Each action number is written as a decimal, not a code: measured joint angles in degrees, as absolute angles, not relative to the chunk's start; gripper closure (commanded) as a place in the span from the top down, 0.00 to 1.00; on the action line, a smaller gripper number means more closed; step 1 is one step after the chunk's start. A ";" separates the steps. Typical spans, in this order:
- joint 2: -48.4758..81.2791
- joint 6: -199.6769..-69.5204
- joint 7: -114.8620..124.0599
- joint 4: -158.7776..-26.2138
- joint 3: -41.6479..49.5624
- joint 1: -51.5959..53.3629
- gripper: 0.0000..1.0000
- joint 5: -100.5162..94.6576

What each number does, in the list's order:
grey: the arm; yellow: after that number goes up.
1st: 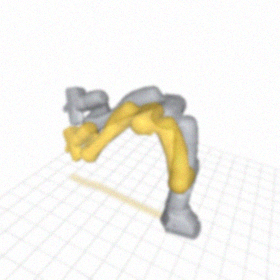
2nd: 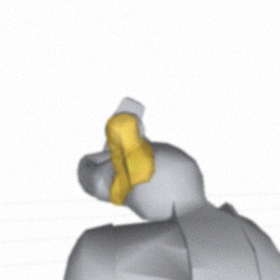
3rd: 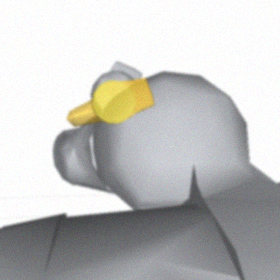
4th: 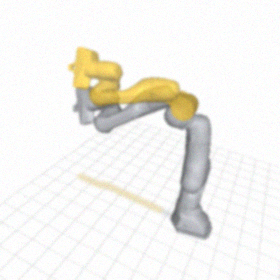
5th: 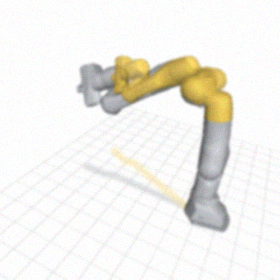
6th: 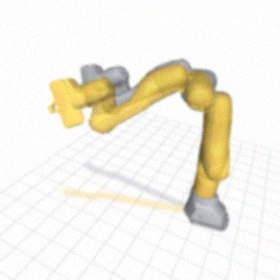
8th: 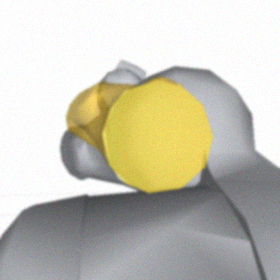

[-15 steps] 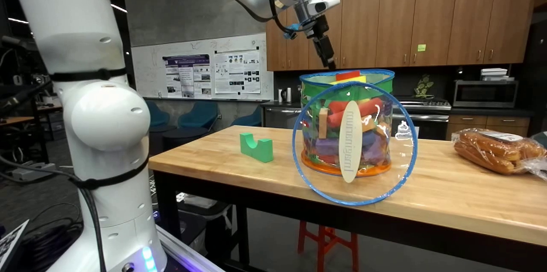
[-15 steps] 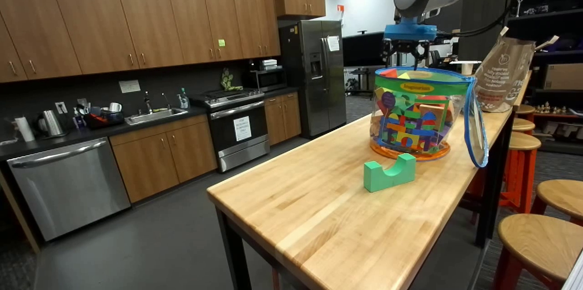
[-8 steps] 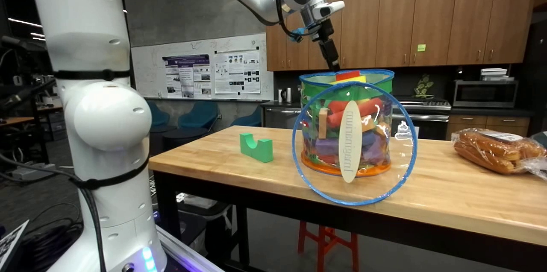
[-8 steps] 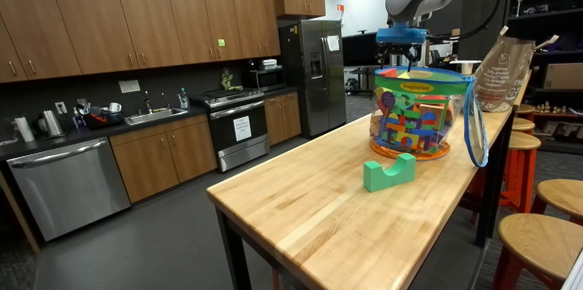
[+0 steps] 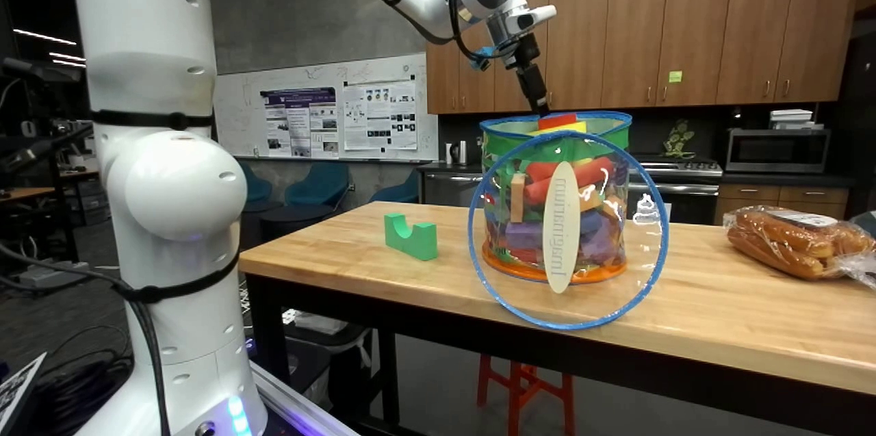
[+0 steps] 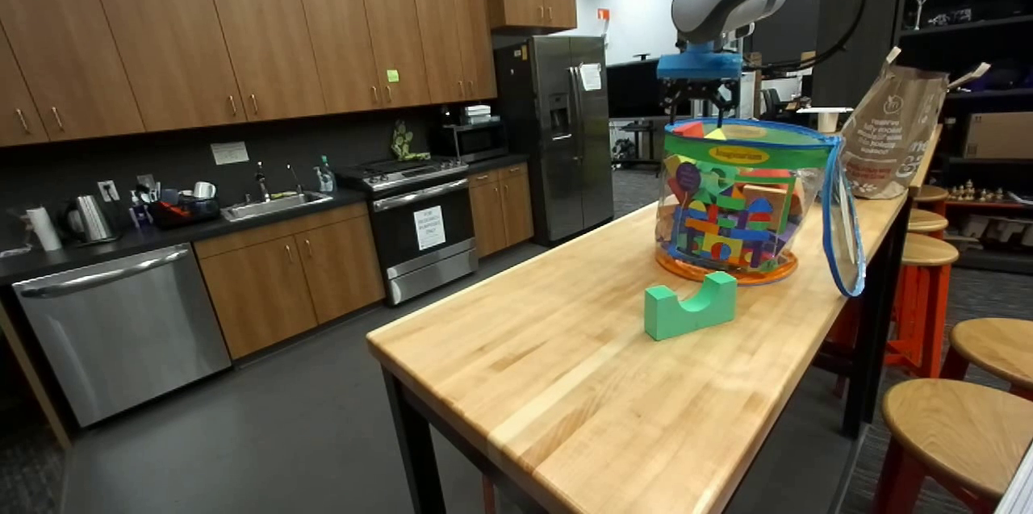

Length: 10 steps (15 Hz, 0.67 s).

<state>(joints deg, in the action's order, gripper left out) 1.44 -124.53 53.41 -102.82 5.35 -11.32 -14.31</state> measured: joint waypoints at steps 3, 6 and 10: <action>2.55 -123.33 53.52 -102.20 6.32 -11.07 1.00 -14.42; 3.53 -122.59 53.52 -101.38 6.89 -11.00 1.00 -14.42; 4.57 -121.68 53.51 -100.01 7.32 -10.37 1.00 -14.43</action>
